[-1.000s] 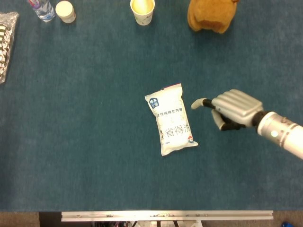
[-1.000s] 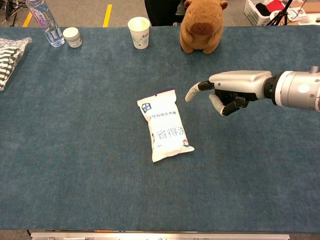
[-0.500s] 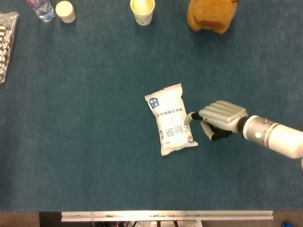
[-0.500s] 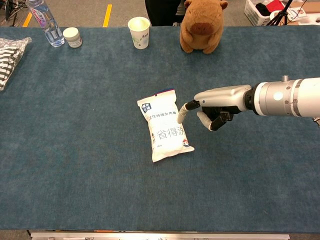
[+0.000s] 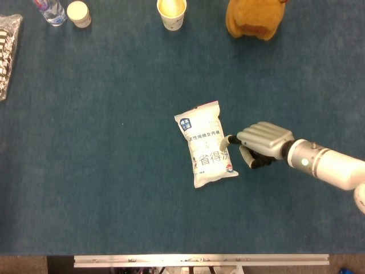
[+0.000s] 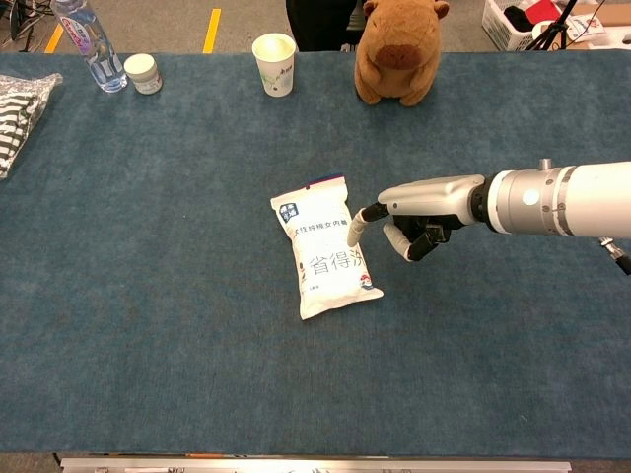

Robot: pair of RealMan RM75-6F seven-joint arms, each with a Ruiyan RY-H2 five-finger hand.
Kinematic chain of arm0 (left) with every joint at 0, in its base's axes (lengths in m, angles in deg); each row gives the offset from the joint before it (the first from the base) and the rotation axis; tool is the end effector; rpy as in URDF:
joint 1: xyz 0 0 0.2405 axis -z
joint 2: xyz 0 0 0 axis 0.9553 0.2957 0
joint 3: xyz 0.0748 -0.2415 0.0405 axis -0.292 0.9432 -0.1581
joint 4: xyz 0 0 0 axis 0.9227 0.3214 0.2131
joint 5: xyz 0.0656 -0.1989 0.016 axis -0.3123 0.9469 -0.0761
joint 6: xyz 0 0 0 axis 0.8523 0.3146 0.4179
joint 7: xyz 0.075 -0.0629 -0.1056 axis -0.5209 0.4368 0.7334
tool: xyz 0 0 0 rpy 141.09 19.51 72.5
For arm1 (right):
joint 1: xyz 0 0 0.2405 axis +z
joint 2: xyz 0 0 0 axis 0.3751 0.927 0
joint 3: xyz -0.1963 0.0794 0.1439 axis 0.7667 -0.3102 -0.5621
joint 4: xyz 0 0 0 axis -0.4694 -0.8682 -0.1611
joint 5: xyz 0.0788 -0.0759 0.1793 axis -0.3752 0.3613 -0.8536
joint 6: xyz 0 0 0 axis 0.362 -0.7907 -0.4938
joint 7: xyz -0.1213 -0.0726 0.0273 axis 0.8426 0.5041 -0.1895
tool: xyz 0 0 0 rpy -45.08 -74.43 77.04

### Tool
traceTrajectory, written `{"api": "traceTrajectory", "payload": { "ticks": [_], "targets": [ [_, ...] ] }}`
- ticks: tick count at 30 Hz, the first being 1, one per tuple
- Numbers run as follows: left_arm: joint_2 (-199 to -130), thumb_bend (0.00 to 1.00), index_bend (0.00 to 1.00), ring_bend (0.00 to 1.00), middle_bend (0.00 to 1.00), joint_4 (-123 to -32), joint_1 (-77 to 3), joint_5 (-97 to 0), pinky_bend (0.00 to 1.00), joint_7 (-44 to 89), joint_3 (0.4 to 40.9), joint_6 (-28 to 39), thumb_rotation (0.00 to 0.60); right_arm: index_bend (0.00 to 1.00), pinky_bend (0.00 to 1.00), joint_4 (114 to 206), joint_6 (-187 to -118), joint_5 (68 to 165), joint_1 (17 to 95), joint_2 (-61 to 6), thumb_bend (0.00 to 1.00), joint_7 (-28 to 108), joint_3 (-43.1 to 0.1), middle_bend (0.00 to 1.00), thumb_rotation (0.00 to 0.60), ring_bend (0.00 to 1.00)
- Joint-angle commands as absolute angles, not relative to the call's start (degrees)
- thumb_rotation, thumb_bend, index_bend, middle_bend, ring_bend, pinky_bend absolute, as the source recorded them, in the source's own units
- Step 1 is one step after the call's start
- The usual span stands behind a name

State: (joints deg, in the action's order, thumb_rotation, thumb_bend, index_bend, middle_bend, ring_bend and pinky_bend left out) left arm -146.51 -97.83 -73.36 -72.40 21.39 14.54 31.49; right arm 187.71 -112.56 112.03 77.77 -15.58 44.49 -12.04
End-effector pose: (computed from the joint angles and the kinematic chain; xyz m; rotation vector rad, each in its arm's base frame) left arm -0.3210 0.1479 0.1605 -1.2684 -0.9220 -0.8782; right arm -0.1292 -0.2876 -0.0130 2.3678 -1.4006 0.5008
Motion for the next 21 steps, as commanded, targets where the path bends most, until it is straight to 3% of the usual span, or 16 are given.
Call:
{"api": "traceTrajectory", "payload": {
  "ticks": [1, 12, 21],
  "targets": [
    [-146.5, 0.00, 0.43, 0.38, 0.36, -97.7, -73.5, -72.3, 0.68, 21.7, 14.5, 31.6, 0.600, 0.26, 1.00, 187.0, -112.7, 111.9, 78.1, -16.3, 1.00, 44.4, -11.7, 1.00, 0.600, 1.00],
    [-146.4, 0.00, 0.43, 0.38, 0.36, -97.1, -73.8, -72.2, 0.67, 22.4, 14.6, 31.6, 0.600, 0.26, 1.00, 185.2, -112.5, 110.8, 79.5, -18.2, 1.00, 44.5, -9.7, 1.00, 0.600, 1.00],
    [-146.5, 0.00, 0.43, 0.38, 0.36, -97.2, -73.7, -72.5, 0.67, 22.4, 14.6, 31.6, 0.600, 0.26, 1.00, 186.7, -115.1, 111.6, 78.9, -16.6, 1.00, 43.3, -10.9, 1.00, 0.600, 1.00]
  ]
}}
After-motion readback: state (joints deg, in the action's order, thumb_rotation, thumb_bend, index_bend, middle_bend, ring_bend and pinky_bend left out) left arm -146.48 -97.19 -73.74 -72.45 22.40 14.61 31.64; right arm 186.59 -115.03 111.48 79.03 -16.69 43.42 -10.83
